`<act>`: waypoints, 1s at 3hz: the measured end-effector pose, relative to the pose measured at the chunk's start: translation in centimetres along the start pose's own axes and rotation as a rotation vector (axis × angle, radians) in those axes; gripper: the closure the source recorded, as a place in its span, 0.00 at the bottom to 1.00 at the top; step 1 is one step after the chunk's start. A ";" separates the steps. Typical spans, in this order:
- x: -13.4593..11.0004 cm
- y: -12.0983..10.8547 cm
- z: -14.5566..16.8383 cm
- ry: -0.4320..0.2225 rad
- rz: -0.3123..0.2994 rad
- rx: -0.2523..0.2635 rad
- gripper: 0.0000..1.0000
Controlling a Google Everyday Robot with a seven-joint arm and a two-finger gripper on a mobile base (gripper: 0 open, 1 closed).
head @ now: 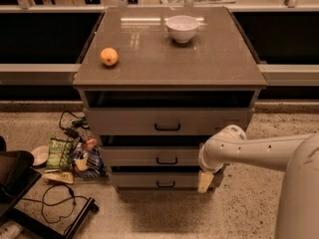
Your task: Open middle drawer
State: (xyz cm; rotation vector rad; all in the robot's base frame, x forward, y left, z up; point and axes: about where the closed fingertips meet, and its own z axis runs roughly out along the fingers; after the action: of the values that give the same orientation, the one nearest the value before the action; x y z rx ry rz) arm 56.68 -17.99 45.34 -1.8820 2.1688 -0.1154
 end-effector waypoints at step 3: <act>0.3 -3.0 3.5 -0.014 0.036 0.016 0.00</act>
Offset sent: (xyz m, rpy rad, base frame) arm 0.0460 -0.0142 -0.0213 0.0088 -0.0335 -0.0508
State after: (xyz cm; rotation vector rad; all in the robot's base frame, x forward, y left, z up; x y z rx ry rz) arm 60.42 -18.31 42.68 -1.8290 2.1847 -0.1126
